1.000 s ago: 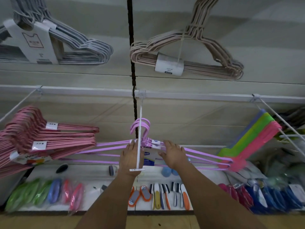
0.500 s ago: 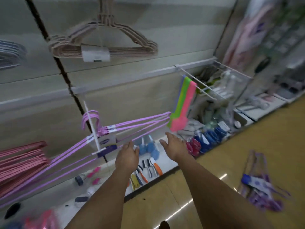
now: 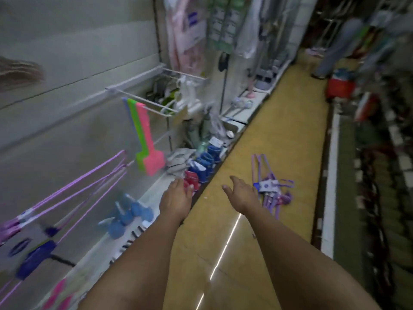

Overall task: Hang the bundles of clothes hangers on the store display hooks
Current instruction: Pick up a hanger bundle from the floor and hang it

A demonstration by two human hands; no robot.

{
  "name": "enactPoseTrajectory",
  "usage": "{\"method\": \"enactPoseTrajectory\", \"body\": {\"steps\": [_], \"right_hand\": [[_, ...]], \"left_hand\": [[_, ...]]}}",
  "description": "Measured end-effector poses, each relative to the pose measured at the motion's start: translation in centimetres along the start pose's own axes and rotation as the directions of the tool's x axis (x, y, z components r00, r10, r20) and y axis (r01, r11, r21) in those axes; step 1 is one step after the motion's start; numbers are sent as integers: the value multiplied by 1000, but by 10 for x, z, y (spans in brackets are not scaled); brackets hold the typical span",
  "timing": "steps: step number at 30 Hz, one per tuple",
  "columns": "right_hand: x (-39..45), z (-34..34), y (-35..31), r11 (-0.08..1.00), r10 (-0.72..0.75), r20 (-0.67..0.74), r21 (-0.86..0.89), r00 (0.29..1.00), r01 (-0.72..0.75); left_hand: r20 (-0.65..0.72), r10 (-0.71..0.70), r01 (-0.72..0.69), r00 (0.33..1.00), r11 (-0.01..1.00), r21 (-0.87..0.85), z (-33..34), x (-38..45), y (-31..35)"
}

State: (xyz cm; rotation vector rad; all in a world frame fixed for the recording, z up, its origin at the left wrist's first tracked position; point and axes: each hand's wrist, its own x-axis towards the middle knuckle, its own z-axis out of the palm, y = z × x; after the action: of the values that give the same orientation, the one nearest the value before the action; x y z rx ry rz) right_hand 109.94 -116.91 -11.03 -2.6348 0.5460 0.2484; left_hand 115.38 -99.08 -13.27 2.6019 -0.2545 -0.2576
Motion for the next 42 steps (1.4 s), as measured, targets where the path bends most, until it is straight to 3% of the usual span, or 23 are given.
{"method": "enactPoseTrajectory", "body": {"steps": [10,20,33,42], "right_hand": [[30,-73,171,963,197,-71,200,978,-180],[79,-98,285,942,283,-76,211,956,-262],[198,-120,339,901,388,-53,231,920,-367],[289,-71,372,846,435,0,341,901,-409]], "left_hand": [[133,218,-215,967,976,-35,93,44,167],[215,240,-251,947,968,25,178,91,257],[292,286,-298,912,954,-3,238,219,311],[368,248,-270,896,963,10,309,300,305]]}}
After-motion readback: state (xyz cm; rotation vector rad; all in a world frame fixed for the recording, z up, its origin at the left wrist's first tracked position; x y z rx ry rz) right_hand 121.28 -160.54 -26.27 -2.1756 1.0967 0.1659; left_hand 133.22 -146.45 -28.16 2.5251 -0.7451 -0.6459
